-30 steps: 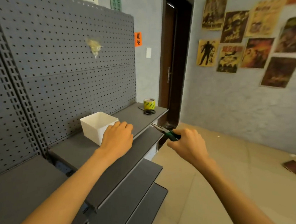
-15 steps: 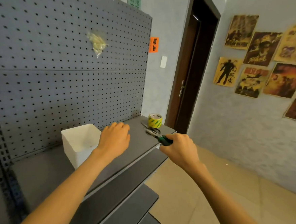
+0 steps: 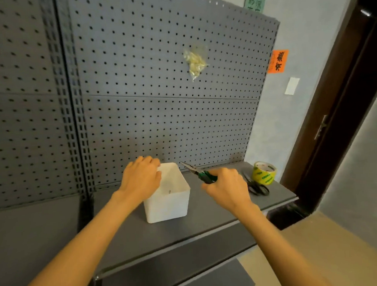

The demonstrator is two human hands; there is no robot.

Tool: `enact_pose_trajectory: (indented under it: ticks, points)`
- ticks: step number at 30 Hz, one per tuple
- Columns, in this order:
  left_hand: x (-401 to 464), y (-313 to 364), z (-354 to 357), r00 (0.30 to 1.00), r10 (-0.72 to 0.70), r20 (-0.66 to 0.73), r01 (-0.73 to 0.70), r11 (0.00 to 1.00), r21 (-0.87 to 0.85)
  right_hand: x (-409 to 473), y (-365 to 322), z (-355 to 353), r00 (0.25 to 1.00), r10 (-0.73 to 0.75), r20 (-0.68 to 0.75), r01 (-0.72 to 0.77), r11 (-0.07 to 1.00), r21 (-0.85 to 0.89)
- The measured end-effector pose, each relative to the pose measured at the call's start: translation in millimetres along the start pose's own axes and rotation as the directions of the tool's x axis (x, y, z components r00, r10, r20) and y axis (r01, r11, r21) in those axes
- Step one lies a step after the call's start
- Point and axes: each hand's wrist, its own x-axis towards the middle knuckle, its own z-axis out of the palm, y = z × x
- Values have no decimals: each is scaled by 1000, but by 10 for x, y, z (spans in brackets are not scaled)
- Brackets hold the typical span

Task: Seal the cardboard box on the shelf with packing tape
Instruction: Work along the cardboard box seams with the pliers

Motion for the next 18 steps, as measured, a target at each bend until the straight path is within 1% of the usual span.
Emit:
enact_pose_trajectory:
  ticks: [3, 6, 13, 18]
  points:
    - [-44, -179, -99, 997, -76, -26, 78, 995, 55, 133, -102, 39, 998, -66, 15, 66, 998, 13]
    - [-87, -256, -150, 992, -121, -46, 124, 989, 79, 237, -158, 87, 995, -92, 41, 91, 995, 30]
    - [-177, -229, -62, 989, -148, 0, 147, 981, 129, 352, -113, 306, 987, -84, 138, 92, 994, -56]
    - [-91, -202, 15, 991, -133, 8, 131, 984, 123, 386, -33, 391, 990, -83, 115, 91, 993, -70]
